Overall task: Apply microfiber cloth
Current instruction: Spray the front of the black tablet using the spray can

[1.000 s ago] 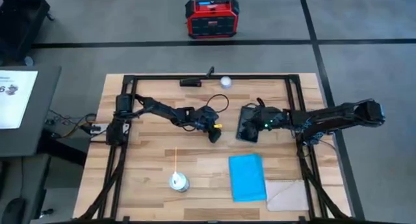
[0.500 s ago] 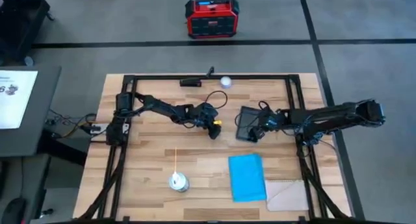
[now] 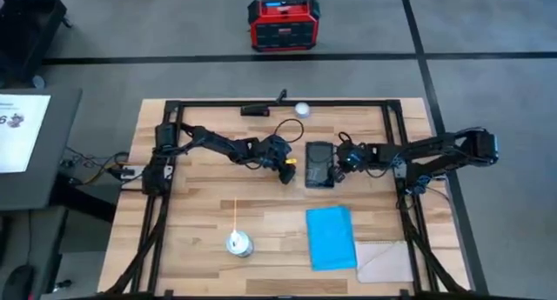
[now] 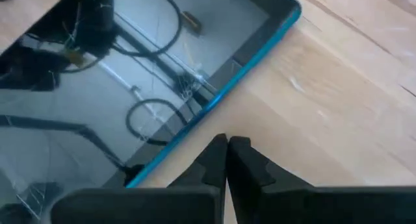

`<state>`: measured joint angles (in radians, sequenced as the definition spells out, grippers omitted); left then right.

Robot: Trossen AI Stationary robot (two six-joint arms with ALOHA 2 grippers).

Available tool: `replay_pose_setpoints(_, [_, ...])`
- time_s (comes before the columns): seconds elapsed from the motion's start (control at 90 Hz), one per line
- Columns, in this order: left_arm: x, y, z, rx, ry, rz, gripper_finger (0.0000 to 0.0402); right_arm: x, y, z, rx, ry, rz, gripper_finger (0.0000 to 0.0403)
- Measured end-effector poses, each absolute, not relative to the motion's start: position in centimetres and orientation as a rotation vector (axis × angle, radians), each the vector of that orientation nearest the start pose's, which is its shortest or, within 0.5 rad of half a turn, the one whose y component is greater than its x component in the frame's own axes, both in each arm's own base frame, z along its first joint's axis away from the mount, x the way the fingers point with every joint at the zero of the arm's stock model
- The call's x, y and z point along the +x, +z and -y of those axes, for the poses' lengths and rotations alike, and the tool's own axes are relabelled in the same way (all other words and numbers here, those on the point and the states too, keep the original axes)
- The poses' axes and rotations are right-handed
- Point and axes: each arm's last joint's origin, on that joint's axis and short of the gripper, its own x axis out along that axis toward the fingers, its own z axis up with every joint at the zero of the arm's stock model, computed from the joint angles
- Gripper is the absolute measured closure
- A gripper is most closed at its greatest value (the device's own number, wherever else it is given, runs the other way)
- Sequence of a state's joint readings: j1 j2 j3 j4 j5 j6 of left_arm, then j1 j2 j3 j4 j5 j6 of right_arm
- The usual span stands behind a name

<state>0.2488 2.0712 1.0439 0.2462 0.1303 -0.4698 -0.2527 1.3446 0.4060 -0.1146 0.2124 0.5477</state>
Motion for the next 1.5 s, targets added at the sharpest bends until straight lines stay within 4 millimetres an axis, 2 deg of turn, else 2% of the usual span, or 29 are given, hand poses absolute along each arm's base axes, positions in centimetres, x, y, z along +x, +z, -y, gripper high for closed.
replay_pose_setpoints(0.289, [38.2, 8.9, -9.4, -0.595, 0.293, -0.73, 0.0401, 20.1, 12.1, 5.6, 0.554, -0.613, -0.833, 0.0403])
replay_pose_setpoints(0.567, [38.2, 8.9, -9.4, -0.596, 0.292, -0.73, 0.0401, 20.2, 12.2, 5.6, 0.608, -0.636, -0.809, 0.0403])
replay_pose_setpoints(0.744, [38.2, 8.9, -9.4, -0.597, 0.291, -0.73, 0.0401, 20.3, 12.2, 5.2, 0.726, -0.488, -0.843, 0.0399])
replay_pose_setpoints(0.844, [38.2, 8.9, -9.4, -0.6, 0.284, -0.731, 0.0401, 20.1, 12.1, 5.0, 0.753, -0.454, -0.877, 0.0382])
replay_pose_setpoints(1.011, [38.2, 8.9, -9.4, -0.602, 0.281, -0.732, 0.0402, 19.6, 11.9, 5.2, 0.787, -0.483, -0.929, 0.033])
replay_pose_setpoints(1.189, [38.2, 8.9, -9.4, -0.607, 0.281, -0.729, 0.0402, 19.4, 11.6, 5.1, 0.852, -0.496, -0.911, 0.028])
replay_pose_setpoints(1.333, [38.2, 8.9, -9.4, -0.609, 0.281, -0.728, 0.0402, 19.0, 11.0, 5.2, 0.912, -0.483, -0.841, 0.0254])
replay_pose_setpoints(1.5, [38.2, 8.9, -9.4, -0.611, 0.28, -0.727, 0.0402, 17.9, 9.9, 5.2, 1.028, -0.484, -0.676, 0.0246])
